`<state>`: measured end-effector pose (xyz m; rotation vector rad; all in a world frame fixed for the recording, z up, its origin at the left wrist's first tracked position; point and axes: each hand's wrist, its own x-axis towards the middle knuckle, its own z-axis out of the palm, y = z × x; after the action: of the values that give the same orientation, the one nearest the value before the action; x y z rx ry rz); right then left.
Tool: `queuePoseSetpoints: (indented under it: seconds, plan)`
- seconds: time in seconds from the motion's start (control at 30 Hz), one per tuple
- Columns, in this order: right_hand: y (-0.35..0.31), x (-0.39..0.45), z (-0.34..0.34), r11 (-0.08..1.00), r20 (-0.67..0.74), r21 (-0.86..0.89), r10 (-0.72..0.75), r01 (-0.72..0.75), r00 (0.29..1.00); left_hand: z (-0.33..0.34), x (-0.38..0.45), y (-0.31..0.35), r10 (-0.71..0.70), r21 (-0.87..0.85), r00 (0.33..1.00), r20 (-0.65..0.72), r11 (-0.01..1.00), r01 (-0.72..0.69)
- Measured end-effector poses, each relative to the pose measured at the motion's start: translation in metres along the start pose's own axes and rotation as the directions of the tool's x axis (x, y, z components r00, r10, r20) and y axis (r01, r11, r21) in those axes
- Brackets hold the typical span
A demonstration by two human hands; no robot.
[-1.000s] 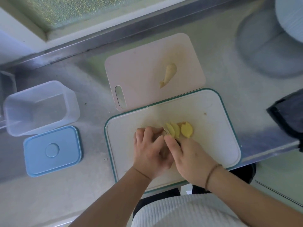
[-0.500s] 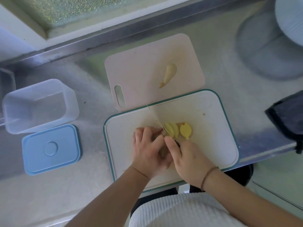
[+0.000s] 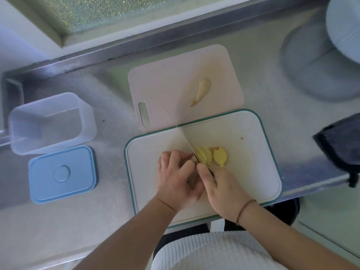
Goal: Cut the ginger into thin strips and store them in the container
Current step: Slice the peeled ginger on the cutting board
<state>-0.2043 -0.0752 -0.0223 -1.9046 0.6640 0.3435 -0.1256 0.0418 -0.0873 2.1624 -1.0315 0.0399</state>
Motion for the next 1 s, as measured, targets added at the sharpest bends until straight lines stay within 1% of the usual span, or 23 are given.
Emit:
queuePoseSetpoints:
  seconds: [0.07,0.17,0.27,0.4,0.5,0.57,0.6,0.67,0.7,0.77,0.83,0.9,1.0]
  plan:
    - [0.005,-0.015,-0.003,0.999,0.009,0.008,0.043,-0.043,0.999,0.000,0.000,0.001,-0.005,0.002,1.000,-0.001,1.000,0.005]
    - [0.012,-0.039,-0.004,0.994,0.012,-0.065,0.086,-0.085,0.996,0.001,0.000,0.000,-0.003,0.013,1.000,0.006,1.000,0.003]
    - [0.008,-0.032,-0.006,0.995,0.028,-0.042,0.093,-0.092,0.995,0.001,-0.002,-0.001,0.006,0.026,1.000,-0.003,1.000,-0.005]
    - [0.008,0.002,-0.025,0.989,0.006,0.038,0.146,-0.146,0.989,-0.001,-0.001,0.000,0.022,0.014,1.000,-0.014,1.000,-0.022]
    - [0.015,0.002,-0.040,0.964,0.024,0.123,0.235,-0.236,0.972,-0.003,-0.001,0.002,0.024,0.006,0.999,-0.023,1.000,-0.024]
    - [0.013,-0.003,-0.048,0.911,0.103,0.244,0.316,-0.332,0.943,-0.003,0.000,0.002,0.024,0.011,0.999,-0.025,1.000,-0.024]
    - [0.009,-0.005,-0.050,0.888,0.153,0.286,0.328,-0.360,0.932,-0.003,0.000,0.002,0.025,0.016,0.999,-0.024,1.000,-0.024]
    - [0.002,-0.007,-0.051,0.892,0.183,0.299,0.295,-0.339,0.938,-0.003,0.000,0.003,0.026,0.025,0.999,-0.032,0.999,-0.025]
    - [-0.002,-0.010,-0.049,0.917,0.152,0.268,0.261,-0.294,0.953,-0.003,0.000,0.004,0.029,0.028,0.999,-0.039,0.999,-0.028]
    - [-0.005,-0.021,-0.042,0.972,0.045,0.146,0.179,-0.184,0.983,-0.003,-0.001,0.006,0.036,0.034,0.998,-0.058,0.999,-0.034]
    - [-0.003,-0.034,-0.035,0.992,-0.024,0.044,0.117,-0.116,0.993,-0.003,-0.001,0.006,0.030,0.043,0.997,-0.071,0.999,-0.027]
    - [-0.003,-0.046,-0.030,0.996,-0.025,0.002,0.088,-0.088,0.996,-0.001,-0.001,0.005,0.022,0.050,0.996,-0.086,0.999,-0.018]
    - [-0.006,-0.056,-0.024,0.998,-0.020,0.009,0.063,-0.063,0.998,0.002,-0.003,0.003,0.032,0.052,0.994,-0.104,0.998,-0.027]
